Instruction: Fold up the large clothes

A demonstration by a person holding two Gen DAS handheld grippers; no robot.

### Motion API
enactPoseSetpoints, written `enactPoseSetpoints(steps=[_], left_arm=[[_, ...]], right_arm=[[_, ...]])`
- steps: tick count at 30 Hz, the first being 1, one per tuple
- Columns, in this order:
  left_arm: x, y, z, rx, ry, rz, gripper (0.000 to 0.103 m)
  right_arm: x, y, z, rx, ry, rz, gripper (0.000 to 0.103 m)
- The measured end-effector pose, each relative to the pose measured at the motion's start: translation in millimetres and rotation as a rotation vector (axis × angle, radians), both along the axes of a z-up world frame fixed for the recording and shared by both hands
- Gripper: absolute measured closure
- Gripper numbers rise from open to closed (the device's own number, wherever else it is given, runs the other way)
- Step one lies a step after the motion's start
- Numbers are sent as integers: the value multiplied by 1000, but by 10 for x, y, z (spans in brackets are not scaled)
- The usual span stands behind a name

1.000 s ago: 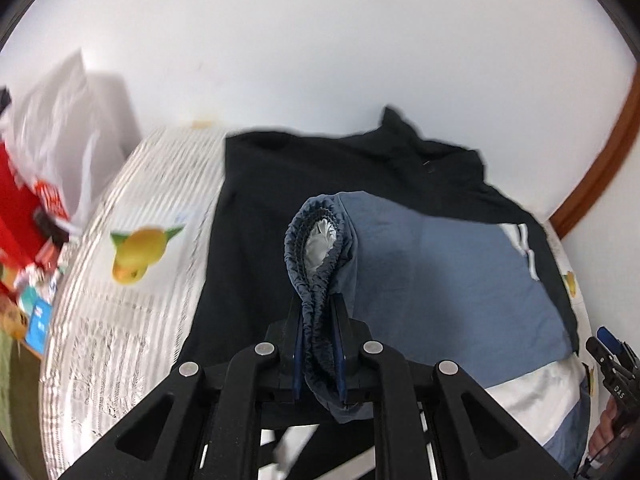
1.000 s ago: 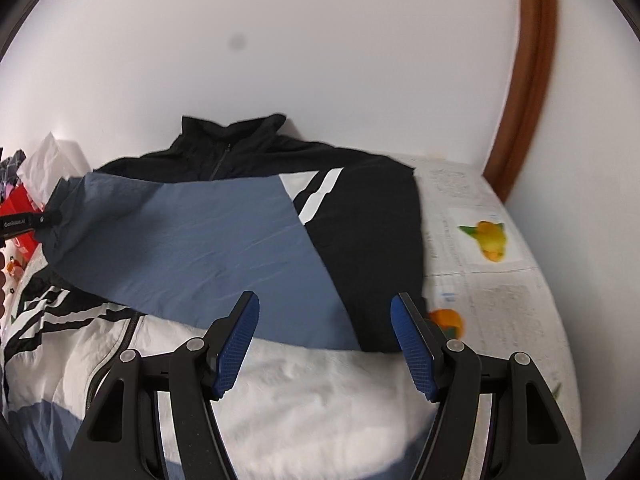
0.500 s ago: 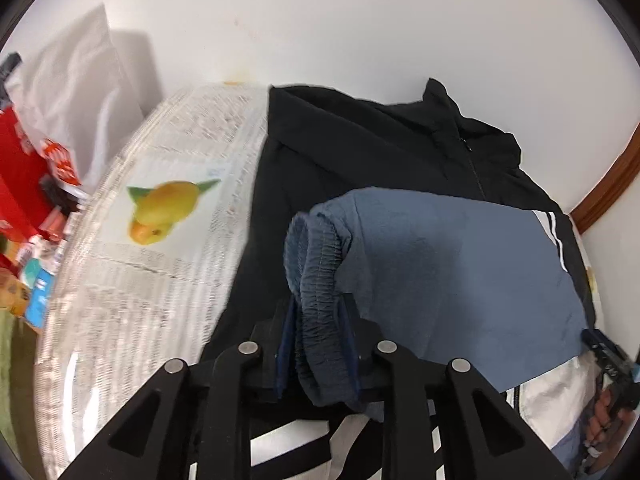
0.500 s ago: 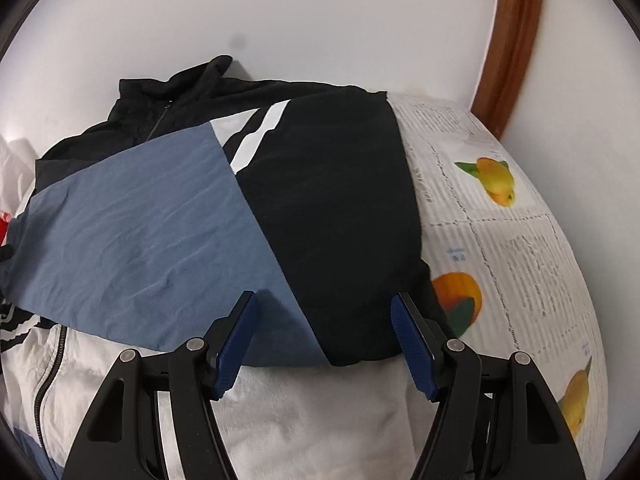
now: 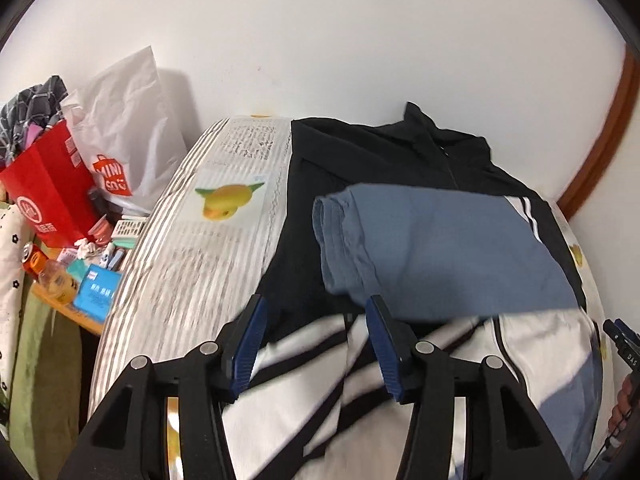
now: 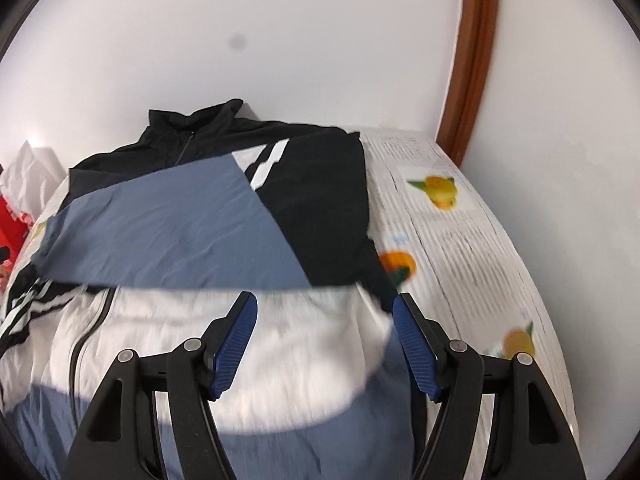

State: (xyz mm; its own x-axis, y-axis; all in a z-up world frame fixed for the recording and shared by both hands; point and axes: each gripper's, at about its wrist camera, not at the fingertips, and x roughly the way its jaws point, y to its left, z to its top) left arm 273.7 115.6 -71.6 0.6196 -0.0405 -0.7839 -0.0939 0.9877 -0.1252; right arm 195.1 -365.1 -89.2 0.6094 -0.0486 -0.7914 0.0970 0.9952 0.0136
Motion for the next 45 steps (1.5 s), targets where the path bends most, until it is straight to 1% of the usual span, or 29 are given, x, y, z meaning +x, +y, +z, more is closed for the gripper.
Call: enactPoseSetpoints(steps=[3, 5, 8, 10, 14, 17, 21, 22, 24, 26, 28, 29, 31, 32, 33, 34, 35, 36, 37, 39, 41, 45], left_arm=[[-239, -9, -13, 6, -3, -3, 46], [-390, -2, -57, 13, 7, -1, 44], [-621, 37, -163, 21, 28, 1, 41], [-781, 76, -246, 29, 42, 9, 36], [-1053, 150, -436, 11, 85, 11, 36], [-1220, 155, -577, 6, 114, 3, 36], [-1373, 163, -724, 1, 131, 3, 36], [-1403, 161, -747, 0, 127, 2, 36], [-1459, 127, -759, 30, 110, -10, 36], [-1489, 93, -763, 53, 104, -18, 36], [-1499, 75, -770, 61, 97, -13, 36], [-1497, 70, -775, 65, 97, -8, 37], [-1488, 63, -778, 66, 97, -3, 49], [-1483, 64, -772, 60, 98, 2, 53], [-1479, 68, -768, 55, 101, 6, 61], [-1478, 71, -763, 53, 104, 10, 72], [-1478, 74, -756, 53, 106, 12, 76], [-1479, 78, -745, 53, 108, 12, 85], [-1485, 82, -732, 50, 107, 8, 92], [-1520, 80, -672, 41, 95, -15, 95], [-1592, 102, -554, 26, 56, -27, 97], [-1743, 174, -248, -21, -20, -52, 97]], right_arm=[[-250, -121, -31, 14, 19, -6, 33], [-436, -186, -81, 12, 25, -18, 33], [-700, -274, -192, 20, 46, -32, 33], [-869, -322, -282, 31, 62, -41, 33], [-1141, -358, -452, 49, 83, -42, 33], [-1265, -349, -565, 65, 94, -39, 33], [-1329, -351, -675, 76, 100, -55, 33], [-1339, -349, -695, 76, 98, -61, 33], [-1353, -335, -699, 69, 87, -64, 33], [-1354, -317, -701, 64, 84, -62, 35], [-1370, -298, -704, 62, 77, -54, 42], [-1379, -279, -703, 57, 74, -45, 45], [-1405, -240, -700, 49, 67, -31, 54], [-1408, -228, -698, 48, 65, -27, 57], [-1413, -215, -693, 51, 62, -22, 65], [-1420, -198, -686, 58, 62, -15, 75], [-1423, -178, -674, 72, 66, -4, 82], [-1427, -163, -662, 85, 67, 8, 91], [-1434, -141, -641, 87, 65, 13, 94], [-1463, -105, -578, 69, 44, 14, 96], [-1526, -105, -468, 76, 10, 15, 96], [-1671, -203, -167, 148, -53, 18, 97]])
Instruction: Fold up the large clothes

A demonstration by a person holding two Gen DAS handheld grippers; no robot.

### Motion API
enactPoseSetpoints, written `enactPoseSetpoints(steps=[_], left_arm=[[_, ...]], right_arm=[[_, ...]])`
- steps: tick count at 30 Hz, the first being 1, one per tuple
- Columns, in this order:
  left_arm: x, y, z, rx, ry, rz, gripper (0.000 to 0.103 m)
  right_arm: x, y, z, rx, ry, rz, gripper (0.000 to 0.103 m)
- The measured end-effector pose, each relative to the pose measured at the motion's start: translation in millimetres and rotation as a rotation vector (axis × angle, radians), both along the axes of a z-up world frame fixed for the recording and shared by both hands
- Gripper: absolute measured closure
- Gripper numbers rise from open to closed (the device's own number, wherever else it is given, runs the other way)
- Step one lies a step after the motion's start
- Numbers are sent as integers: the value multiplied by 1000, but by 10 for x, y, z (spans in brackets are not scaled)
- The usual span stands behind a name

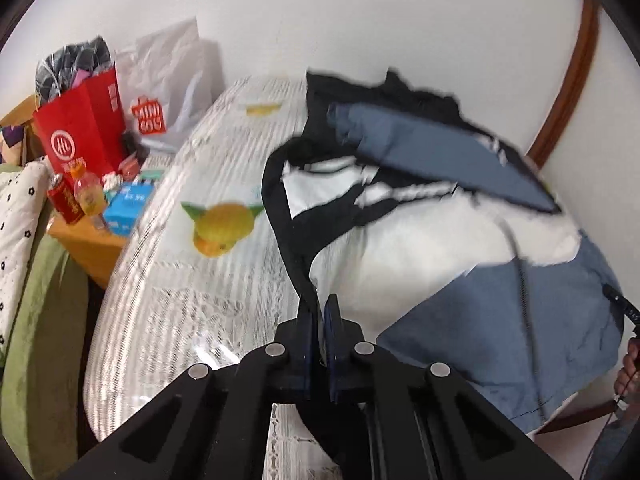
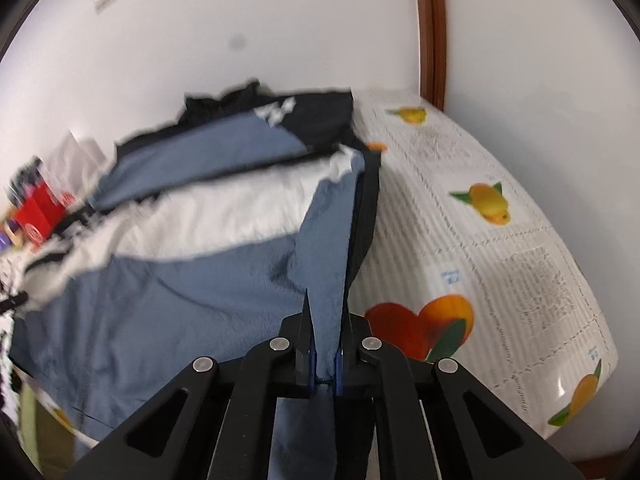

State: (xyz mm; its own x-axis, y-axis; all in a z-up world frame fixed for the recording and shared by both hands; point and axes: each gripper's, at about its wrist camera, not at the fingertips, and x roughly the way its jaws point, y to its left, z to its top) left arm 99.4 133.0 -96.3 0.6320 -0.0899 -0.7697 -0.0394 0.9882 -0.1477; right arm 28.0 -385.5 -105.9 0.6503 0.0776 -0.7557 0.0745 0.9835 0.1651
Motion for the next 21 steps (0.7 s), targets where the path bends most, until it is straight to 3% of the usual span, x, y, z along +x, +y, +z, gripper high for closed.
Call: enactPoseSetpoints(steps=[10, 21], left_arm=[[-60, 120, 569, -83, -163, -26, 98], [455, 59, 963, -74, -223, -3, 98]], right_arm=[[-207, -198, 785, 68, -210, 8, 97], [309, -219, 1208, 88, -263, -20, 97]])
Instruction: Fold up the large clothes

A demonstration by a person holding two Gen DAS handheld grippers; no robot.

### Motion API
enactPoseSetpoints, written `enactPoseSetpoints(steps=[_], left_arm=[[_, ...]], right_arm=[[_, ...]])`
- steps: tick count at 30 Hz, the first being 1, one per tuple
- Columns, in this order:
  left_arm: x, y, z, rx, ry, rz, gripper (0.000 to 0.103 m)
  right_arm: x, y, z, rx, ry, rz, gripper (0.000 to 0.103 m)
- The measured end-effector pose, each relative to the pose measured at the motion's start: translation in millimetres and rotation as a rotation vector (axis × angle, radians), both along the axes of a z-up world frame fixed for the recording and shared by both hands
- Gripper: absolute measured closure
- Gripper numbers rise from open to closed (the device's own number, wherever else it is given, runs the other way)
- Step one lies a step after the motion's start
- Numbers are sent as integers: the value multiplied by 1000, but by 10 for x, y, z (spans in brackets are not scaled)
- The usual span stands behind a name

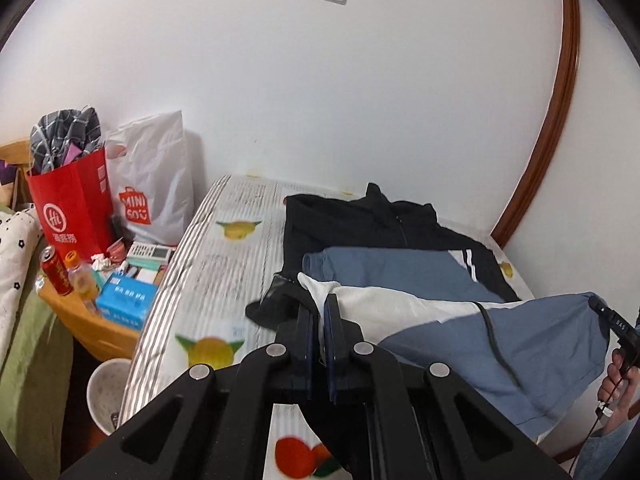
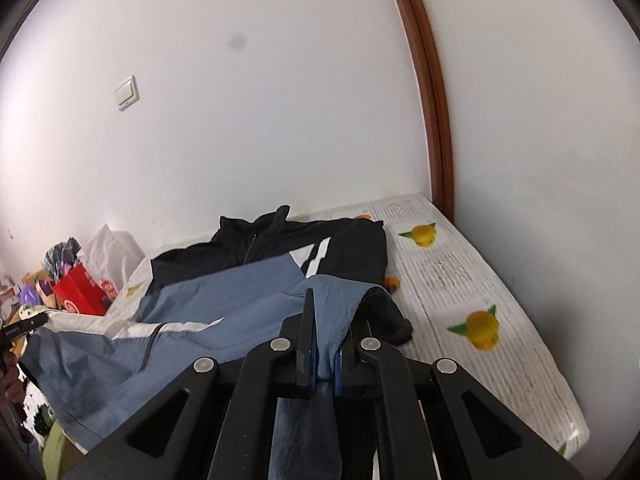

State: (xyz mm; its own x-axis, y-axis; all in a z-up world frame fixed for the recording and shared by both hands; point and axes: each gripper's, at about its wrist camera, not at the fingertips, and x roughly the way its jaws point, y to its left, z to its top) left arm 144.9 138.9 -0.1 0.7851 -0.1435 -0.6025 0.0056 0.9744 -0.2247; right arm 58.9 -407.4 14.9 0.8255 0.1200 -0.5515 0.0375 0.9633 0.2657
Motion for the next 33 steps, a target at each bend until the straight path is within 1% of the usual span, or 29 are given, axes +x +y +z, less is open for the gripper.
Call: enactPoseSetpoints(steps=[4, 7, 11, 14, 18, 21, 23, 25, 27, 29, 33], left_arm=[[219, -50, 36, 25, 3, 19, 98], [412, -72, 22, 28, 7, 28, 98], [708, -86, -44, 26, 18, 24, 98], [935, -110, -114, 46, 37, 30, 98], [1279, -126, -291, 57, 66, 43, 98], [1499, -141, -476, 86, 95, 56, 97], [1637, -131, -615, 91, 126, 62, 97], [1768, -107, -788, 79, 169, 68, 97], [1864, -88, -933, 71, 209, 76, 97], [1912, -77, -1034, 69, 231, 77, 97], [1973, -79, -1128, 73, 260, 78, 95]], right_arm=[[289, 69, 45, -21, -3, 2, 97], [511, 79, 24, -22, -2, 1, 97], [779, 40, -67, -11, 13, 3, 97], [1022, 27, -179, -18, 33, 5, 97], [1352, 31, -389, -29, 80, 6, 97], [1590, 38, -584, -37, 120, 3, 97], [1745, 51, -727, -57, 146, -1, 97], [1864, 66, -848, -82, 160, -1, 96], [1971, 77, -978, -93, 185, -4, 96], [2050, 82, -1102, -107, 205, -11, 96], [2133, 87, -1266, -129, 239, -23, 96]])
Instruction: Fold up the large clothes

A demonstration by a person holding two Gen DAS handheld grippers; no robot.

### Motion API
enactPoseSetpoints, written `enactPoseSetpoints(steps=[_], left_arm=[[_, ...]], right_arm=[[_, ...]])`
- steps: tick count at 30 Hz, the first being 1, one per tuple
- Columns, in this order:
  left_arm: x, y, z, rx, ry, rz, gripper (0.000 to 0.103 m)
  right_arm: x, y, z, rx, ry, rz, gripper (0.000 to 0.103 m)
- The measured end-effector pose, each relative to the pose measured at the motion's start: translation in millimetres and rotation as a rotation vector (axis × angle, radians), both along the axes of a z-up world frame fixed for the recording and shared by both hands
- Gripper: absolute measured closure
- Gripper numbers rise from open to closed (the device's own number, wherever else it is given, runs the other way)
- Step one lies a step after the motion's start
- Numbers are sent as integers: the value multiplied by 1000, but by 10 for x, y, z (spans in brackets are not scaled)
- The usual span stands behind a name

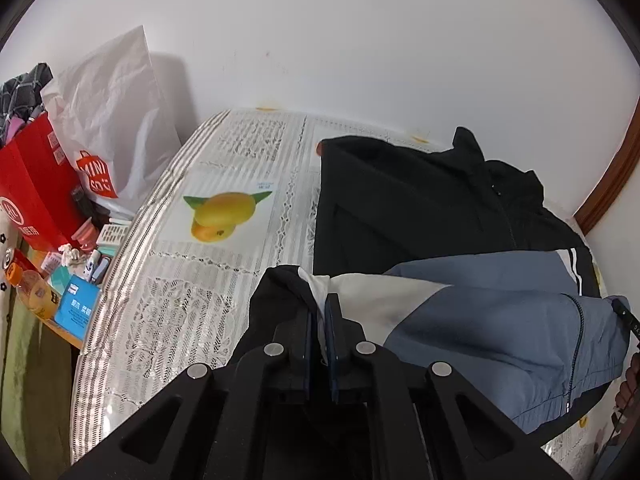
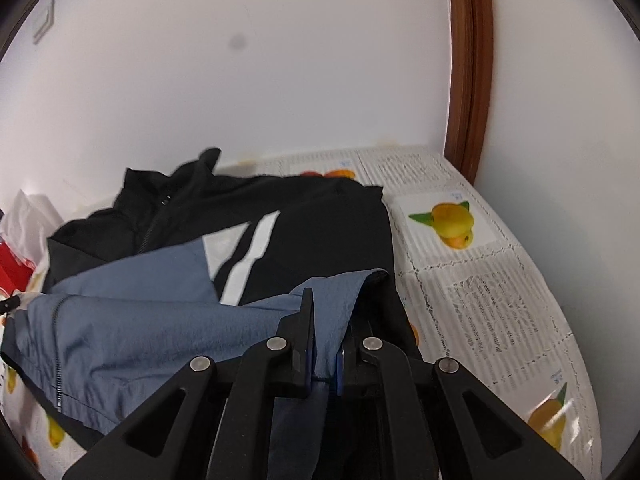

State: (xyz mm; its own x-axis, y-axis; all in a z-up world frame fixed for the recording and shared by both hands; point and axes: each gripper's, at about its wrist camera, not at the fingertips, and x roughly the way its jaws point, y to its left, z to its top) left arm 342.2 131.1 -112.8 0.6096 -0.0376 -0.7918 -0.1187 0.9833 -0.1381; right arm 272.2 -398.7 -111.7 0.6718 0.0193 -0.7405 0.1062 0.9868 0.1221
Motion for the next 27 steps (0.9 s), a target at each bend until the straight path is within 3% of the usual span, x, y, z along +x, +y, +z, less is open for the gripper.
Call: enactPoseSetpoints(steps=[5, 8, 10, 13, 19, 27], left_arm=[[-7, -31, 21, 25, 0, 5, 92], [-67, -76, 76, 62, -6, -1, 84], [-139, -91, 124, 56, -14, -20, 72], [-256, -59, 204, 33, -32, -35, 68], [-559, 126, 339, 5, -63, -17, 57], [-877, 380, 65, -19, 5, 19, 56]], right_arm=[[57, -7, -145, -24, 69, -25, 91], [-25, 0, -90, -36, 85, -29, 81], [-102, 29, -13, -50, 80, -12, 67], [-366, 23, 190, -75, 19, -1, 57], [-781, -285, 366, -48, 2, -84, 53], [-1106, -464, -23, -7, 123, -121, 53]])
